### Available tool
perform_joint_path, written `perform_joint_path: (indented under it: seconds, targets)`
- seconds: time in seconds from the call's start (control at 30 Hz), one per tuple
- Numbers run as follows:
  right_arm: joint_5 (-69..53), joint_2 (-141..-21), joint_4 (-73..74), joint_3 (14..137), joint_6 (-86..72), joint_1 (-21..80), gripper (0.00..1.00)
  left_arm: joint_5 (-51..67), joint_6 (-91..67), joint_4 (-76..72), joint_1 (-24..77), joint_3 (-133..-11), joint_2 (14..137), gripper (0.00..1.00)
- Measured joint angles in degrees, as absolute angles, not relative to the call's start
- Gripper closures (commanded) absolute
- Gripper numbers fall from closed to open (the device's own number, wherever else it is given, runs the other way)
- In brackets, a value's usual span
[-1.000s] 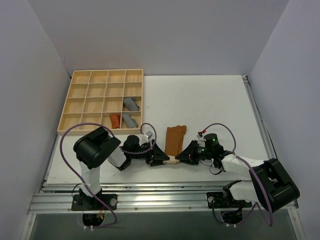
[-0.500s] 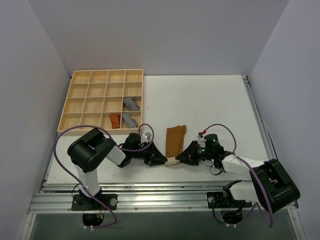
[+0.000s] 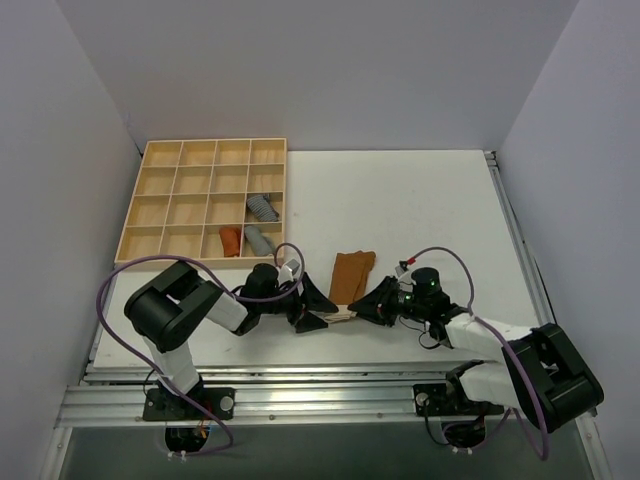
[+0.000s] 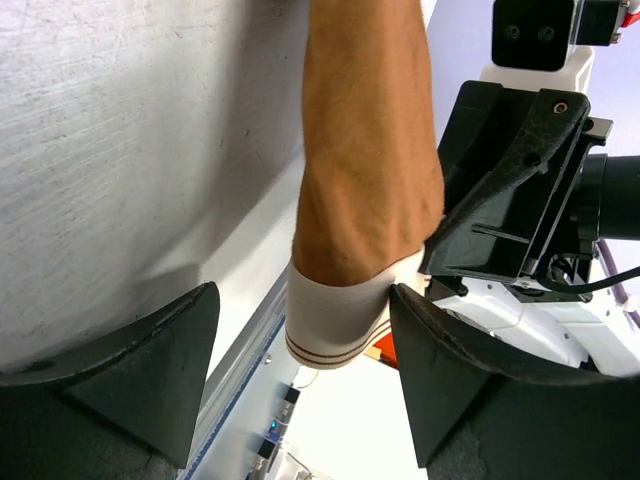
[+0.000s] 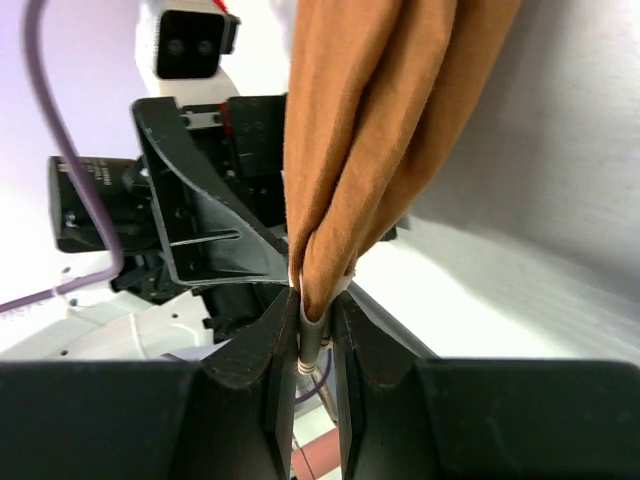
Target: Roll the underwear
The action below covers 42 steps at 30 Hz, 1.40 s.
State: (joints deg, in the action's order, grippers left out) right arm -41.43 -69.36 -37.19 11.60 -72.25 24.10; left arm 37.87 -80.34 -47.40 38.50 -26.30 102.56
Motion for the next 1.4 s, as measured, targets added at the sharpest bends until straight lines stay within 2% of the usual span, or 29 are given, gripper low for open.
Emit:
perform_joint_path:
  seconds: [0.17,0.33,0.73,0.83,0.97,1.0,1.03,1.17,1.2,1.3,1.37,1.4]
  targets:
    - [-41.5,-69.7,-41.3,10.7,-74.9,24.1,1.00,37.9,-83.8,-49.1,38.5,-26.0,102.7,0.24]
    - [-41.6,-71.7,-44.4,10.7,-76.7,24.7,1.00,38.0,-87.7,-52.3,38.4,-25.8,103.6,0.30]
    - [-41.6,-73.8,-46.9,10.7,-77.9,25.9,1.00,38.0,-93.5,-60.5,37.3,-24.7,105.8,0.50]
    - [-41.6,-73.8,-46.9,10.7,-77.9,25.9,1.00,38.0,-93.9,-60.5,37.0,-23.8,105.8,0.58]
    - [-41.6,-73.8,-46.9,10.7,-77.8,25.9,1.00,38.0,-93.9,-60.7,36.9,-23.8,105.8,0.78]
    - [-41.5,-73.8,-46.9,10.6,-77.8,25.9,1.00,38.1,-93.8,-60.7,36.9,-23.8,105.8,0.91]
    - [-41.5,-73.8,-46.9,10.5,-77.8,26.0,0.99,38.2,-93.8,-60.6,36.9,-23.8,105.8,0.97]
    - [-41.3,-73.5,-43.5,10.7,-75.6,26.3,0.84,38.6,-93.1,-59.2,37.0,-23.8,105.8,0.98]
    - [-40.9,-72.9,-40.4,11.2,-73.9,26.4,0.75,39.0,-92.7,-58.3,37.0,-23.9,105.7,0.98]
    - [-37.8,-69.4,-25.9,15.9,-66.4,27.8,0.61,39.7,-91.0,-54.0,37.0,-24.4,105.2,0.98]
    - [-34.2,-66.2,-15.9,20.9,-60.8,28.7,0.57,39.9,-89.1,-49.0,36.9,-25.1,104.2,0.98]
    - [-32.0,-64.8,-12.0,23.3,-58.1,29.1,0.51,40.1,-87.6,-45.3,36.9,-26.0,103.5,0.98]
